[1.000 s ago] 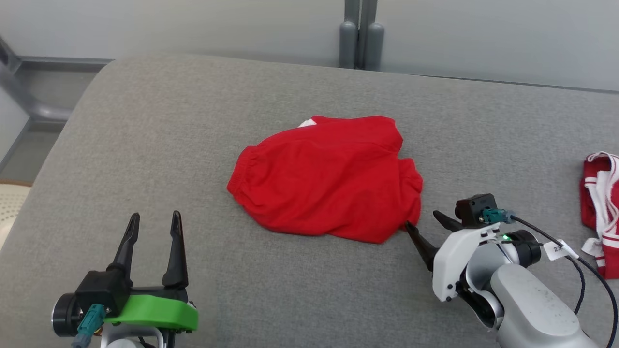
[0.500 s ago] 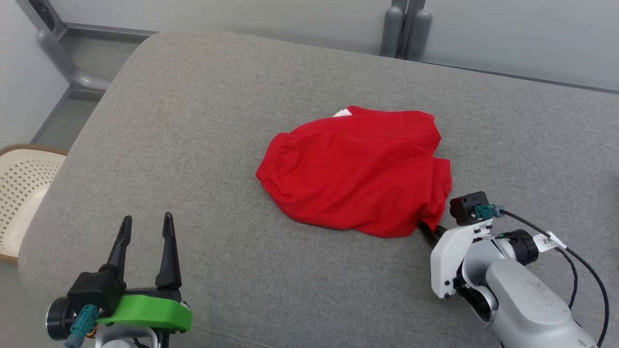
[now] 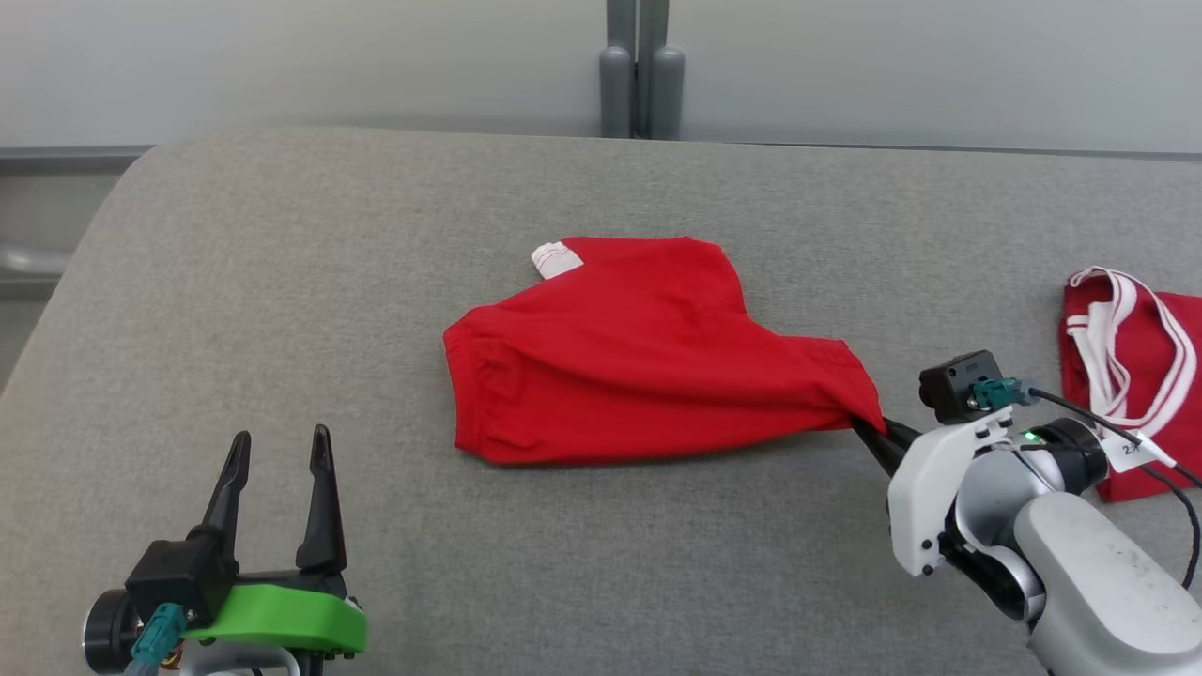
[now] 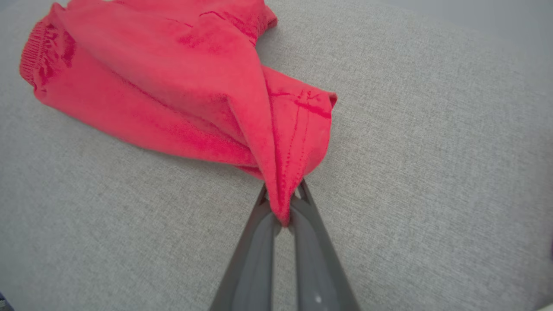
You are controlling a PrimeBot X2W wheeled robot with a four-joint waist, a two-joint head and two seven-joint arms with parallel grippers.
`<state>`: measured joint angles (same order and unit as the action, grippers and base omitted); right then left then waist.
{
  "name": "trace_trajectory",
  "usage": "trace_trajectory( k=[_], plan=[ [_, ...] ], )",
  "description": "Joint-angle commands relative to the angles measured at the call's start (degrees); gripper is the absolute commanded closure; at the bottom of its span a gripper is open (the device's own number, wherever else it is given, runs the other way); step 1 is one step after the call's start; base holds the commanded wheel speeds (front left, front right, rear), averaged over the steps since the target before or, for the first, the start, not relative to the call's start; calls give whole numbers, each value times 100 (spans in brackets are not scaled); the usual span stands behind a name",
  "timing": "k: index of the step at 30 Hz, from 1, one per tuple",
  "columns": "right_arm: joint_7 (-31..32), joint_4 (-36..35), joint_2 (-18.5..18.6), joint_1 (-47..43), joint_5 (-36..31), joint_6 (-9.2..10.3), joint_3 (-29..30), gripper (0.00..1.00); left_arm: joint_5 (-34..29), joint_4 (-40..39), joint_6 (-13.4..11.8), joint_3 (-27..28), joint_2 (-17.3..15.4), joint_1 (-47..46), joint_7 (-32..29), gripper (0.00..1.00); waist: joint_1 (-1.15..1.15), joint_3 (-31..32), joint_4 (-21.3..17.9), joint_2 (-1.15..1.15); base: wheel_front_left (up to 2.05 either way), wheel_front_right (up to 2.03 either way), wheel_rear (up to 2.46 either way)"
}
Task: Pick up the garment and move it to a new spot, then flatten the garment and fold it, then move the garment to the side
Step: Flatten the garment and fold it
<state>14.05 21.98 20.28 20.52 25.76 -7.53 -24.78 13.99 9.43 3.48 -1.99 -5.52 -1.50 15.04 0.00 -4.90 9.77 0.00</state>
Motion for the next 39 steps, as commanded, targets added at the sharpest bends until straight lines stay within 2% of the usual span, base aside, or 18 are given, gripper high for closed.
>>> trace_trajectory(
  k=[1, 7, 12, 18, 19, 20, 21, 25, 29, 39],
  plan=[
    [219, -265, 122, -142, 88, 8, 71, 100, -24, -7, 19, 16, -9, 66, 16, 0, 0, 120, -424, 0, 0, 0, 0],
    [1257, -1430, 526, -565, 314, 7, 542, 100, -39, 2, 29, 9, -5, 54, 16, 0, 0, 106, -686, 0, 0, 0, 0],
    [1999, -2186, 709, -930, 372, 7, 1227, 100, -60, 16, 57, -46, 12, -16, 16, 0, 0, 35, -698, 0, 0, 0, 0],
    [2568, -2310, 457, -1319, 171, 5, 1860, 100, -15, 146, 107, -124, 23, -169, 16, 0, 0, -138, -397, 0, 0, 0, 0],
    [2591, -2255, 411, -1361, 112, 5, 1899, 82, -12, 161, 112, -118, 17, -179, 16, 0, 0, -154, -355, 0, 0, 0, 0],
    [2564, -2184, 372, -1379, 5, 5, 1961, 53, -12, 180, 114, -119, 12, -198, 16, 0, 0, -170, -309, 0, 0, 0, 0],
    [2529, -2120, 319, -1382, -65, 5, 1996, 1, -7, 197, 119, -118, 9, -213, 16, 0, 0, -175, -279, 0, 0, 0, 0],
    [2335, -1945, 56, -1348, -337, 5, 2083, 0, -15, 217, 118, -69, -17, -231, 16, 0, 0, -144, -222, 0, 0, 0, 0],
    [1889, -2085, -91, -1300, -575, 5, 2204, 0, -19, 206, 91, -20, -28, -186, 16, 0, 0, -42, -280, 0, 0, 0, 0],
    [-447, -2561, -553, -1393, -919, 7, 2211, 0, -53, 69, 62, 16, -34, -3, 17, 0, 0, 233, -570, 0, 0, 0, 0]
  ],
)
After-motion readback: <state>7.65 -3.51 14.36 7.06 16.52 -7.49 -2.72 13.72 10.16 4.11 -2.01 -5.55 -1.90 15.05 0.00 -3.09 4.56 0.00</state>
